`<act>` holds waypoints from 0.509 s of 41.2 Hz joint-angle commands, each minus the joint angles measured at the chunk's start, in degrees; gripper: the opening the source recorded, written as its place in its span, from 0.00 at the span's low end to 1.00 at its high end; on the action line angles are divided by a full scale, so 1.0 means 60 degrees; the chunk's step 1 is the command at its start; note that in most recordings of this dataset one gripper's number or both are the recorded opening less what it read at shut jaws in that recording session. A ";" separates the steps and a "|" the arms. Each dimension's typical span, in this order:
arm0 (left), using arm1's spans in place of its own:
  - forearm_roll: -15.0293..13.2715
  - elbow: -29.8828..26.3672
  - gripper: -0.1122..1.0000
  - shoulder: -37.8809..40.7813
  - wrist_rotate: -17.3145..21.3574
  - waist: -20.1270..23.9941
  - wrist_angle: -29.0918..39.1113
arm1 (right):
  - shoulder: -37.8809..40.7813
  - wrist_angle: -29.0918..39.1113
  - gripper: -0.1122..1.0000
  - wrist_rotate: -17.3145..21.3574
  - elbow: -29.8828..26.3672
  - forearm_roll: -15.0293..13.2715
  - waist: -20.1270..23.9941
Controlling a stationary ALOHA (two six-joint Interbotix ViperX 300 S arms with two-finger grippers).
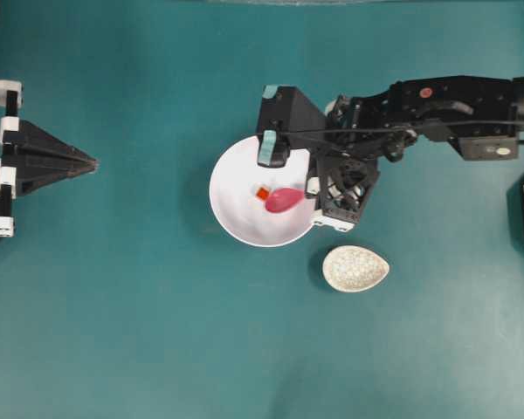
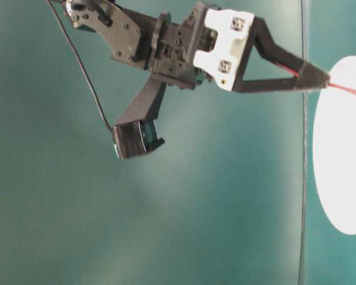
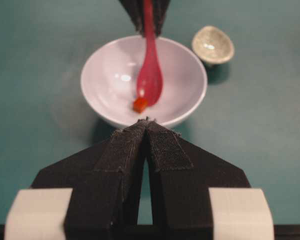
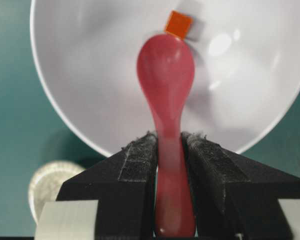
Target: Grip the spoon and scoop the red block from the bowl with right arm.
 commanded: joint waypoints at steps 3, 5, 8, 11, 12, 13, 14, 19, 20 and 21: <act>0.0029 -0.0293 0.10 0.0059 0.0044 0.0029 -0.0088 | -0.0015 -0.0234 0.32 -0.0015 -0.0396 -0.0088 0.0000; 0.0029 -0.0293 0.10 0.0073 0.0044 0.0015 -0.0073 | 0.0015 -0.0293 0.32 0.0000 -0.0439 -0.0161 -0.0015; 0.0029 -0.0293 0.10 0.0073 0.0044 0.0029 -0.0073 | 0.0059 -0.0425 0.32 0.0015 -0.0527 -0.0234 -0.0073; 0.0029 -0.0293 0.10 0.0073 0.0044 0.0029 -0.0073 | 0.0103 -0.0571 0.32 0.0029 -0.0601 -0.0234 -0.0117; 0.0029 -0.0293 0.10 0.0073 0.0044 0.0029 -0.0073 | 0.0103 -0.0601 0.32 0.0015 -0.0615 -0.0234 -0.0132; 0.0015 -0.0293 0.10 0.0073 0.0044 0.0029 -0.0059 | 0.0132 -0.0659 0.32 0.0015 -0.0659 -0.0249 -0.0146; 0.0029 -0.0293 0.10 0.0073 0.0044 0.0029 -0.0073 | 0.0132 -0.0703 0.32 0.0015 -0.0674 -0.0249 -0.0146; 0.0029 -0.0293 0.10 0.0073 0.0044 0.0029 -0.0059 | 0.0176 -0.1011 0.32 0.0044 -0.0732 -0.0234 -0.0146; 0.0029 -0.0293 0.10 0.0073 0.0044 0.0029 -0.0059 | 0.0176 -0.1069 0.32 0.0044 -0.0747 -0.0234 -0.0146; 0.0029 -0.0293 0.10 0.0073 0.0044 0.0015 -0.0059 | 0.0176 -0.1099 0.32 0.0044 -0.0732 -0.0234 -0.0146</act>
